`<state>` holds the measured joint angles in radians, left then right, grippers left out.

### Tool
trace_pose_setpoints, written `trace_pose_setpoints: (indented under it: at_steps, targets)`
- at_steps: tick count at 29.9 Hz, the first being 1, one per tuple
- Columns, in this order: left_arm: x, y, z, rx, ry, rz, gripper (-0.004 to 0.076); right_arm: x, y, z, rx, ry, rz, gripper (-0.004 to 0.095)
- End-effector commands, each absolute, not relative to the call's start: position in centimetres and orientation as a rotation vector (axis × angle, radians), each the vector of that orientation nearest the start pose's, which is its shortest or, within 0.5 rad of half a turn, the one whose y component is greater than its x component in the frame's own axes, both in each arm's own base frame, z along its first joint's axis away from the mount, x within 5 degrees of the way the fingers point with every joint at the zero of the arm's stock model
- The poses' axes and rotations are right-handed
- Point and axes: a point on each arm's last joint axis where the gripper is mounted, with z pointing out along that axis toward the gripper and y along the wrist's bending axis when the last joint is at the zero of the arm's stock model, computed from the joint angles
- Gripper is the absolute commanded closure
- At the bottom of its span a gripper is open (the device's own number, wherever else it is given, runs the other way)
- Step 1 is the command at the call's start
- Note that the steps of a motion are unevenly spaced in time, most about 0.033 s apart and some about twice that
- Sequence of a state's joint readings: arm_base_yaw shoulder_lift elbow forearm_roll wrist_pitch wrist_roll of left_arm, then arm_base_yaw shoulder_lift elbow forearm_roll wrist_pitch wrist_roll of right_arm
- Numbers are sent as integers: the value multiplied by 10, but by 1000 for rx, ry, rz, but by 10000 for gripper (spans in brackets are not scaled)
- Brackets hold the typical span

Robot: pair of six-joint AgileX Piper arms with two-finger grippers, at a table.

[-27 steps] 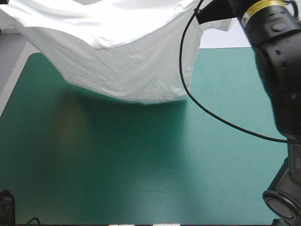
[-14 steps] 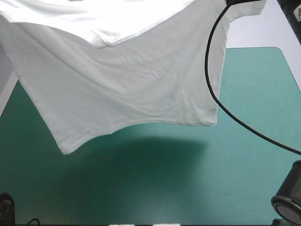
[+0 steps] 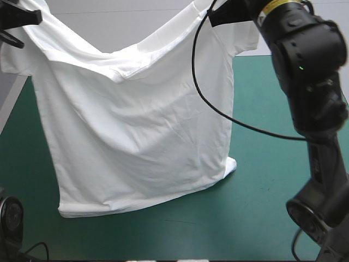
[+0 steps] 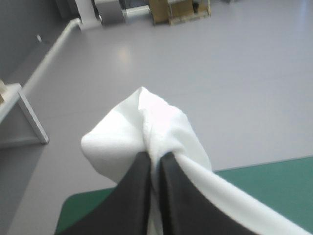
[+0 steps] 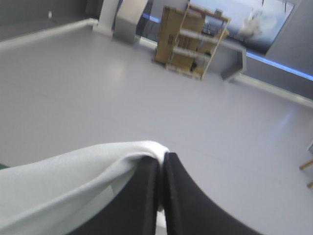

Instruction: Fold the cloth

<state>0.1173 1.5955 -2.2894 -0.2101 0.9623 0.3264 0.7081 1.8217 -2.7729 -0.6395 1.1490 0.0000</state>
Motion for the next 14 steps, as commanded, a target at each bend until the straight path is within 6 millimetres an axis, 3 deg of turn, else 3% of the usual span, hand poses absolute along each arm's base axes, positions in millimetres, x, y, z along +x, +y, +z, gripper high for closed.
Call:
trace_pose_setpoints:
  at_steps: [1,6,14]
  targets:
    - [313,19,576,206,1653,67,705,297,143,597,-304,1580,-114,925]
    - [368,27,530,181,1730,58,705,378,138,543,-293,1708,-26,926]
    - [440,39,471,128,1744,70,705,462,144,475,-338,1657,-4,925]
